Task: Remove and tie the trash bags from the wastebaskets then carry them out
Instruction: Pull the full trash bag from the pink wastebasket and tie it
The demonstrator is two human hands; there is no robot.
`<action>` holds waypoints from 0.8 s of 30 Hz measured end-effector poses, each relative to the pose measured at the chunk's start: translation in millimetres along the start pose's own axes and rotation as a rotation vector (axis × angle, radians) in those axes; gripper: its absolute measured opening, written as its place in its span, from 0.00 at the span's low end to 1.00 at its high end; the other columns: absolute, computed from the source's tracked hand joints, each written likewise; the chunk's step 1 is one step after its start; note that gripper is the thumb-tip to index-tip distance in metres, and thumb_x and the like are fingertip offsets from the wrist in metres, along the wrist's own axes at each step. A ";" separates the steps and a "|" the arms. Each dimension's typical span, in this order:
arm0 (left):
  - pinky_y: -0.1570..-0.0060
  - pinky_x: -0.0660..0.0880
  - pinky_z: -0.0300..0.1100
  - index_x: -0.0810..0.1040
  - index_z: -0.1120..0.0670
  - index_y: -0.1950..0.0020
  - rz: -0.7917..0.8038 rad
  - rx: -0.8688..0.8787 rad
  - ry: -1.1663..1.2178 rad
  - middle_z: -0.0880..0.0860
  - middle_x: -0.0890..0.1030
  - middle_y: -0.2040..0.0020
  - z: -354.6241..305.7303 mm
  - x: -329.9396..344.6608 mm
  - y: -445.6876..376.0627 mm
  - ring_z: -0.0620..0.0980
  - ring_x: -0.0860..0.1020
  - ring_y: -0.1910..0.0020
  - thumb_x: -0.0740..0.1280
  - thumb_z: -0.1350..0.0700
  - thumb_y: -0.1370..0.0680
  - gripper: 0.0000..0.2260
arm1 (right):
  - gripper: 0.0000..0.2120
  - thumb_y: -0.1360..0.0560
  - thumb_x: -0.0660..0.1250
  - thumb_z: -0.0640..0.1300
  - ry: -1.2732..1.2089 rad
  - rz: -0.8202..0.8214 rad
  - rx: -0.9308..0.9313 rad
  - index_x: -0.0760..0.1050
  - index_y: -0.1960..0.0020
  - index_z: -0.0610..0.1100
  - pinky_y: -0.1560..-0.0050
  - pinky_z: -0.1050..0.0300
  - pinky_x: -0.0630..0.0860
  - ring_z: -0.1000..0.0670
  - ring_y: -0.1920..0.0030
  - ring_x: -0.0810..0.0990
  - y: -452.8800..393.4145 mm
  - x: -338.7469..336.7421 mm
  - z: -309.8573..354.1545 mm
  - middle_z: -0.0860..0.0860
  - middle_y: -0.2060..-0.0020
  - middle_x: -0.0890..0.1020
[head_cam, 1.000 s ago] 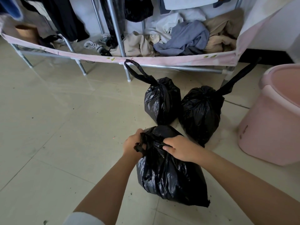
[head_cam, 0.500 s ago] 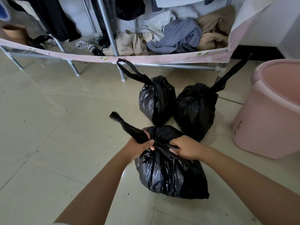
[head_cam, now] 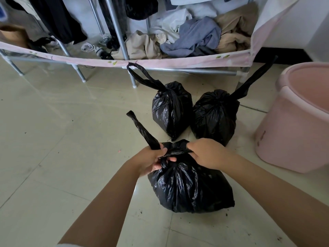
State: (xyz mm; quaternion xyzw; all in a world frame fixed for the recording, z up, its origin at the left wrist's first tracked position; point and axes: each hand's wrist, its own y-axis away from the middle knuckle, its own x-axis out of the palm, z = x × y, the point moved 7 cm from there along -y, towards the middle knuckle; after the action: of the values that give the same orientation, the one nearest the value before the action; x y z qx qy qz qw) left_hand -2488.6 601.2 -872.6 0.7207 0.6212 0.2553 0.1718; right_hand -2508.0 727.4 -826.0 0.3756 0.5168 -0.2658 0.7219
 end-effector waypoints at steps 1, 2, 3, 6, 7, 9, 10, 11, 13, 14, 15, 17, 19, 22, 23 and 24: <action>0.79 0.61 0.32 0.66 0.55 0.58 0.030 -0.017 0.048 0.53 0.84 0.72 0.7 1.5 1.4 0.43 0.79 0.76 0.54 0.62 0.18 0.09 | 0.10 0.21 0.54 0.43 -0.032 -0.007 -0.007 0.70 0.48 0.38 0.59 0.56 0.64 0.42 0.55 0.75 1.8 -1.9 0.9 0.47 0.61 0.75; 0.78 0.63 0.32 0.69 0.56 0.53 0.060 -0.024 0.069 0.53 0.84 0.71 1.2 3.5 3.0 0.43 0.79 0.76 0.54 0.61 0.18 0.07 | 0.08 0.21 0.54 0.43 -0.102 0.015 -0.025 0.69 0.52 0.39 0.61 0.57 0.64 0.45 0.60 0.73 4.3 -2.0 2.3 0.50 0.66 0.72; 0.78 0.65 0.31 0.71 0.57 0.51 0.082 -0.027 0.083 0.52 0.84 0.71 1.4 6.1 4.9 0.43 0.80 0.75 0.53 0.59 0.18 0.09 | 0.09 0.21 0.55 0.43 -0.174 0.039 -0.046 0.68 0.58 0.42 0.64 0.61 0.64 0.49 0.64 0.71 7.8 -3.2 5.2 0.53 0.69 0.68; 0.78 0.67 0.31 0.73 0.56 0.55 0.101 -0.024 0.174 0.52 0.84 0.71 3.9 8.7 4.7 0.44 0.81 0.75 0.50 0.58 0.17 0.14 | 0.14 0.22 0.57 0.46 -0.382 0.028 -0.084 0.66 0.65 0.44 0.70 0.65 0.63 0.57 0.72 0.65 12.6 -7.8 7.0 0.55 0.73 0.66; 0.79 0.67 0.31 0.71 0.55 0.58 0.088 -0.020 0.213 0.53 0.84 0.72 3.3 9.3 5.3 0.44 0.81 0.77 0.50 0.59 0.17 0.14 | 0.15 0.21 0.56 0.47 -0.421 0.026 -0.086 0.69 0.63 0.42 0.68 0.66 0.64 0.58 0.72 0.66 13.2 -6.3 5.4 0.55 0.73 0.67; 0.81 0.66 0.30 0.70 0.55 0.59 0.051 0.004 0.306 0.54 0.83 0.74 2.6 7.1 3.6 0.45 0.78 0.80 0.49 0.62 0.18 0.14 | 0.15 0.20 0.53 0.47 -0.438 0.052 -0.094 0.72 0.61 0.44 0.63 0.66 0.65 0.59 0.68 0.68 14.5 4.9 5.2 0.55 0.71 0.70; 0.81 0.65 0.30 0.70 0.56 0.59 0.036 0.022 0.352 0.54 0.83 0.73 1.9 5.0 2.0 0.45 0.78 0.81 0.50 0.63 0.18 0.14 | 0.15 0.20 0.52 0.46 -0.442 0.081 -0.099 0.71 0.62 0.46 0.60 0.64 0.66 0.58 0.67 0.70 13.8 15.2 4.5 0.54 0.69 0.72; 0.82 0.64 0.30 0.71 0.57 0.59 0.034 0.037 0.390 0.55 0.84 0.71 1.4 4.3 1.4 0.45 0.78 0.80 0.50 0.65 0.19 0.14 | 0.16 0.19 0.52 0.46 -0.460 0.118 -0.098 0.70 0.63 0.48 0.58 0.62 0.68 0.55 0.65 0.72 14.1 24.7 5.3 0.52 0.68 0.74; 0.83 0.62 0.29 0.72 0.58 0.60 0.033 0.050 0.385 0.54 0.85 0.68 3.9 3.6 0.3 0.44 0.77 0.79 0.53 0.69 0.21 0.14 | 0.17 0.19 0.52 0.47 -0.505 0.205 -0.061 0.68 0.66 0.52 0.57 0.62 0.68 0.53 0.65 0.72 15.9 41.7 4.9 0.50 0.66 0.75; 0.84 0.61 0.29 0.72 0.58 0.62 0.020 0.051 0.342 0.53 0.84 0.70 6.8 1.8 -0.4 0.43 0.76 0.79 0.54 0.71 0.22 0.14 | 0.17 0.19 0.51 0.48 -0.494 0.251 -0.049 0.68 0.65 0.51 0.59 0.65 0.67 0.56 0.66 0.71 17.3 47.5 4.1 0.52 0.67 0.73; 0.85 0.60 0.29 0.70 0.58 0.64 0.008 0.049 0.293 0.51 0.82 0.72 9.4 0.2 -0.6 0.43 0.75 0.80 0.56 0.73 0.23 0.14 | 0.16 0.19 0.51 0.47 -0.471 0.282 -0.040 0.70 0.63 0.48 0.61 0.68 0.67 0.59 0.68 0.70 18.5 49.6 2.9 0.55 0.68 0.71; 0.84 0.59 0.29 0.66 0.58 0.68 0.008 0.045 0.189 0.50 0.79 0.75 14.2 -3.7 -1.7 0.42 0.74 0.80 0.58 0.76 0.25 0.16 | 0.14 0.19 0.53 0.47 -0.402 0.294 -0.027 0.70 0.61 0.45 0.66 0.73 0.66 0.61 0.71 0.70 16.6 47.7 -4.3 0.56 0.71 0.69; 0.83 0.61 0.29 0.63 0.57 0.69 0.037 0.053 0.088 0.49 0.77 0.76 14.1 -5.6 -2.4 0.42 0.74 0.79 0.58 0.77 0.26 0.18 | 0.14 0.21 0.58 0.49 -0.322 0.104 -0.036 0.71 0.63 0.44 0.66 0.70 0.63 0.60 0.70 0.67 9.8 30.1 -14.9 0.55 0.71 0.67; 0.78 0.67 0.30 0.62 0.56 0.70 0.106 0.083 -0.039 0.48 0.77 0.75 8.3 -1.6 -0.8 0.41 0.75 0.76 0.63 0.78 0.31 0.20 | 0.20 0.28 0.63 0.53 -0.287 -0.142 -0.074 0.74 0.40 0.44 0.44 0.65 0.64 0.54 0.48 0.71 0.3 8.6 -20.2 0.53 0.51 0.74; 0.76 0.68 0.30 0.63 0.56 0.71 0.127 0.104 -0.075 0.48 0.77 0.75 5.1 1.6 0.7 0.41 0.75 0.75 0.65 0.76 0.34 0.19 | 0.24 0.27 0.64 0.52 -0.231 -0.102 -0.089 0.70 0.34 0.44 0.38 0.60 0.64 0.51 0.40 0.70 -3.0 11.0 -15.5 0.51 0.43 0.74; 0.75 0.67 0.30 0.63 0.55 0.72 0.124 0.131 -0.124 0.48 0.78 0.74 1.9 4.2 1.8 0.41 0.75 0.74 0.66 0.74 0.37 0.17 | 0.24 0.26 0.63 0.50 -0.171 -0.040 -0.084 0.67 0.32 0.44 0.35 0.56 0.64 0.48 0.36 0.69 -5.6 16.6 -10.6 0.49 0.38 0.74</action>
State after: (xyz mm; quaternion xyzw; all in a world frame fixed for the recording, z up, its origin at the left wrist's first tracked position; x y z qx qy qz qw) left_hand -2485.5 605.2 -872.4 0.7819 0.5789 0.1790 0.1463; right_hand -2512.7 732.9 -845.2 0.3105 0.4717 -0.2894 0.7729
